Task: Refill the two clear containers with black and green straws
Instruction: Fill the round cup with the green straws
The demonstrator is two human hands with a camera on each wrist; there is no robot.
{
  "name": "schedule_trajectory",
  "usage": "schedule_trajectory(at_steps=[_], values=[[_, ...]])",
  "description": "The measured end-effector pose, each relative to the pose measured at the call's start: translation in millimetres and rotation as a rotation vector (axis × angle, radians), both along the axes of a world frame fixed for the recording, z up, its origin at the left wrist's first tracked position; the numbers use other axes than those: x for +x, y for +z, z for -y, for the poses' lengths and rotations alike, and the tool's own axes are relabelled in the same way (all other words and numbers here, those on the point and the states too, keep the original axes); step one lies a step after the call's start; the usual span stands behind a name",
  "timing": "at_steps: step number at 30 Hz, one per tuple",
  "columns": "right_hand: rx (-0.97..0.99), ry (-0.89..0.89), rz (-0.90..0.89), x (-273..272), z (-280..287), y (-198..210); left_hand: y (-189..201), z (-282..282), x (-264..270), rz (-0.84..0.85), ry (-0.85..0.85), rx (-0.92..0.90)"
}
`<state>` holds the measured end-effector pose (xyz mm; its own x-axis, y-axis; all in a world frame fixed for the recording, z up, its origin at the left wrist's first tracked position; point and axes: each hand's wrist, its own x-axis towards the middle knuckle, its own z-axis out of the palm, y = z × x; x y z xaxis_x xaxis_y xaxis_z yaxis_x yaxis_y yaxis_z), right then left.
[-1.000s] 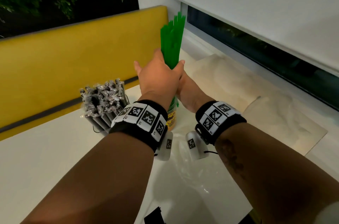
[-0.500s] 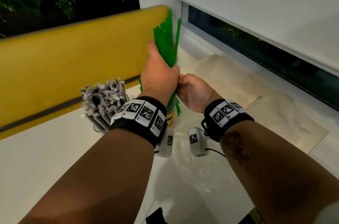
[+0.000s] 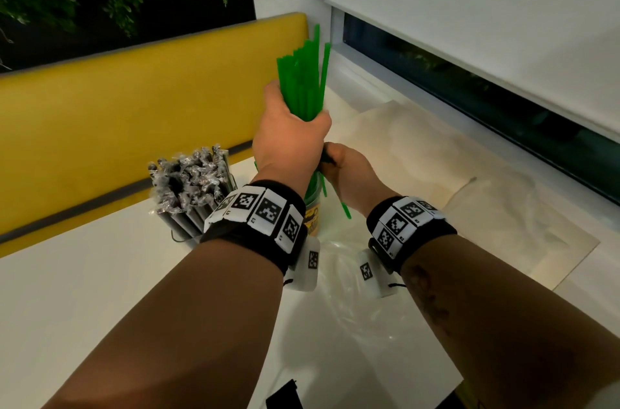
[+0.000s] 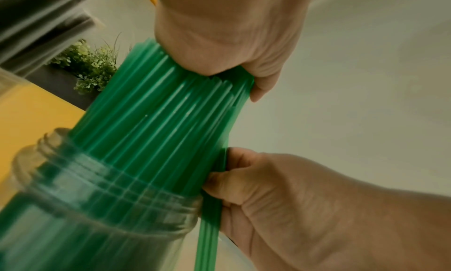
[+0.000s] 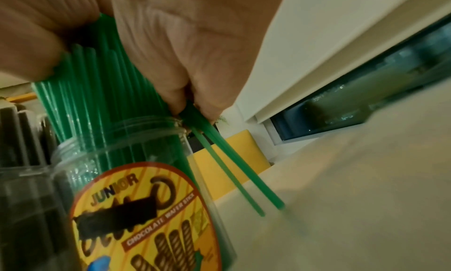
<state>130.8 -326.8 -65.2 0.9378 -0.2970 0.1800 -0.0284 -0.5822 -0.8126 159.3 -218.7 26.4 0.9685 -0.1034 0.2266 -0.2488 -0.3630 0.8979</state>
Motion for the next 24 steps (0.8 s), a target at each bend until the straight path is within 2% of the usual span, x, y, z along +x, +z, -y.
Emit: schedule_trajectory(at_steps=[3, 5, 7, 10, 12, 15, 19, 22, 24], values=[[0.030, -0.038, -0.026, -4.5, 1.2, 10.5, 3.2, -3.2, 2.3, 0.033, 0.037, 0.176], [0.187, -0.159, -0.041, -5.1, 6.6, 19.2, 4.8, -6.1, 3.6, 0.052, 0.061, 0.328], [0.387, -0.218, 0.073, -8.9, 10.8, 39.3, 4.1, -7.8, 4.2, 0.056, 0.061, 0.417], [0.561, -0.219, 0.271, -9.8, 12.6, 93.1, 0.3, -7.3, 2.8, 0.062, 0.035, 0.420], [0.579, -0.209, 0.349, -2.8, 11.8, 128.5, -1.1, -5.7, 2.1, 0.052, 0.013, 0.383], [0.445, -0.125, 0.372, 8.0, 3.5, 161.1, -0.8, -3.6, 1.3, 0.051, -0.006, 0.347], [0.107, 0.044, 0.187, 7.7, -22.1, 159.9, -1.9, -1.9, 2.4, 0.084, -0.021, 0.305], [-0.172, 0.062, 0.111, 5.7, -30.0, 136.5, -7.1, -1.5, 2.0, 0.158, -0.077, 0.078], [-0.171, 0.037, 0.147, 5.1, -26.2, 127.3, -10.5, -2.5, -1.5, 0.185, -0.157, -0.112]])
